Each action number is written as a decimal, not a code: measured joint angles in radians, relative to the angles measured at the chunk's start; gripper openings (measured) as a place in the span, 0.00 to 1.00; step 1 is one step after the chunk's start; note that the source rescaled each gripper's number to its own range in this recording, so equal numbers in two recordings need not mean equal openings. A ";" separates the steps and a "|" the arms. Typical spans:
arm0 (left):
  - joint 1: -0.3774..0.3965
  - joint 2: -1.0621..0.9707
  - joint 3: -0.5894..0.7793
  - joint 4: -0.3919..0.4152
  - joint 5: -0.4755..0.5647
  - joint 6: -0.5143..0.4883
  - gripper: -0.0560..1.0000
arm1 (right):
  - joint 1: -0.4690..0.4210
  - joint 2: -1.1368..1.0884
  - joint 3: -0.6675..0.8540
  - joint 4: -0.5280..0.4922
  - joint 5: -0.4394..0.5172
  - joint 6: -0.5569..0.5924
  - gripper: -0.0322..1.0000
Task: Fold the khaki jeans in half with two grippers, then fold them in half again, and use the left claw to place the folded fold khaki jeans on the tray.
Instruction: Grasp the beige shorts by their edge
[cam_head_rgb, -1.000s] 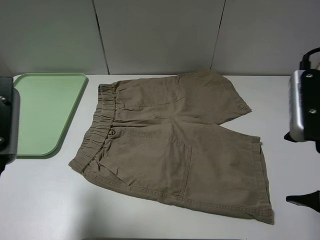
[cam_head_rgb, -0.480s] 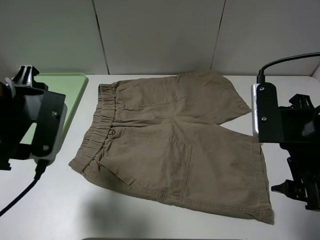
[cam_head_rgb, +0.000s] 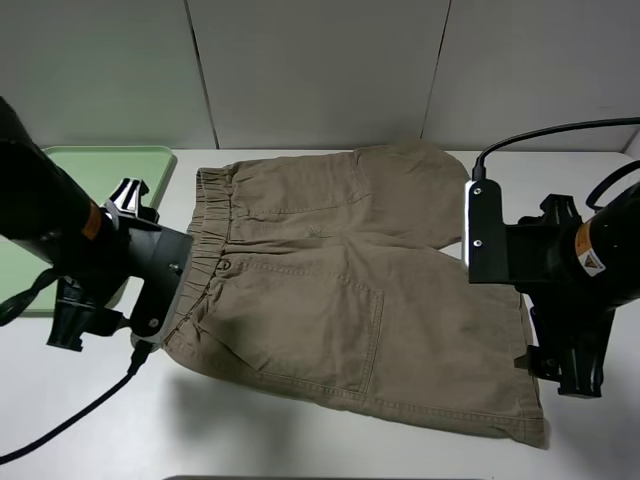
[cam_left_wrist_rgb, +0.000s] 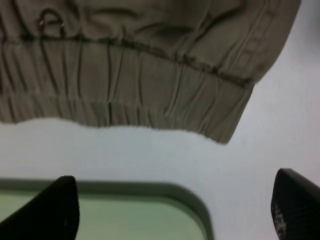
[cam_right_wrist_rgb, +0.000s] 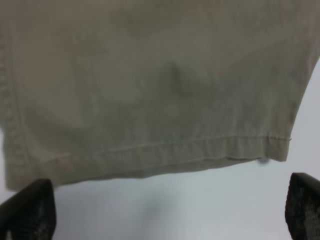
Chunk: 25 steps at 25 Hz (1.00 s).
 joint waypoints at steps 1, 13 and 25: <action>0.000 0.017 0.000 -0.001 -0.016 0.000 0.76 | 0.000 0.014 0.000 -0.011 -0.012 0.018 1.00; 0.000 0.122 0.000 -0.002 -0.190 -0.022 0.76 | 0.000 0.002 0.159 -0.080 -0.196 0.064 1.00; 0.000 0.122 0.000 -0.030 -0.202 -0.030 0.76 | 0.000 -0.002 0.195 0.001 -0.249 0.063 1.00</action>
